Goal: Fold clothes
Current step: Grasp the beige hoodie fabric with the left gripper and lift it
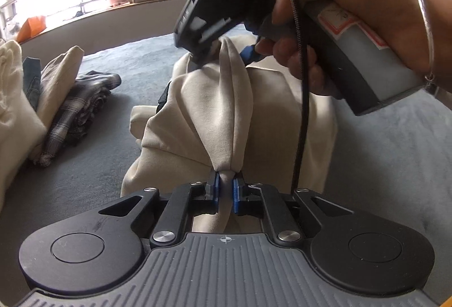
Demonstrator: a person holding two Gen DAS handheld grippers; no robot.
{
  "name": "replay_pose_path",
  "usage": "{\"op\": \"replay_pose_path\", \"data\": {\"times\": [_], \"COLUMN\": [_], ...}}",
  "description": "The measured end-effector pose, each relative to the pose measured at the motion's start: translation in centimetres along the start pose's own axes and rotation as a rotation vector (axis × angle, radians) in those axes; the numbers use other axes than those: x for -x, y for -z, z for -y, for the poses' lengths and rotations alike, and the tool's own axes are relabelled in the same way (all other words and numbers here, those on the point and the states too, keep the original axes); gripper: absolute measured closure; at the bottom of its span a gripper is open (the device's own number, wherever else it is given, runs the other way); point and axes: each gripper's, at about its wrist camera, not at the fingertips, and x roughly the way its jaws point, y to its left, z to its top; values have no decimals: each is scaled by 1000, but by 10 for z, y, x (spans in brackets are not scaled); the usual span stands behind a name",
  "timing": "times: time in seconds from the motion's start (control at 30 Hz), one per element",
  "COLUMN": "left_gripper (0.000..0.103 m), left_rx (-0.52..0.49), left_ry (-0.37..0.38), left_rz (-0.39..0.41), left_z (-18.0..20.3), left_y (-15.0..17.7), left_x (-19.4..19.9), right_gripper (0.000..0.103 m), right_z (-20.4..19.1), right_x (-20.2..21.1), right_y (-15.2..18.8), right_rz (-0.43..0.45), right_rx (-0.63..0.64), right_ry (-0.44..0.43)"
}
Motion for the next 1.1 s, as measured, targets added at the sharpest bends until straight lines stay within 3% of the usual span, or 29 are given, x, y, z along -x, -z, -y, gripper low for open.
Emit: {"op": "replay_pose_path", "data": {"times": [0.03,0.07,0.13,0.27,0.43,0.63,0.8,0.97,1.1], "left_gripper": [97,97,98,98,99,97,82,63,49], "left_rx": [-8,-17,-47,-113,-168,-197,-155,-61,6], "left_ry": [11,21,49,127,248,388,472,482,347], "left_rz": [0,1,1,10,-3,-64,-124,-145,-118], "left_z": [1,2,7,23,43,57,51,22,2], "left_y": [2,4,9,22,43,66,73,63,48], "left_x": [3,5,12,32,64,90,101,105,93], "right_gripper": [87,94,98,100,100,100,100,100,100], "right_z": [0,1,4,10,32,82,129,169,180], "right_x": [6,12,28,66,122,171,180,177,168], "right_y": [6,13,25,54,104,185,248,293,301], "right_rz": [2,6,23,74,125,151,131,125,153], "right_rx": [13,26,45,77,-8,-233,-429,-593,-641], "right_ry": [20,43,65,71,20,-1,29,29,-1]}}
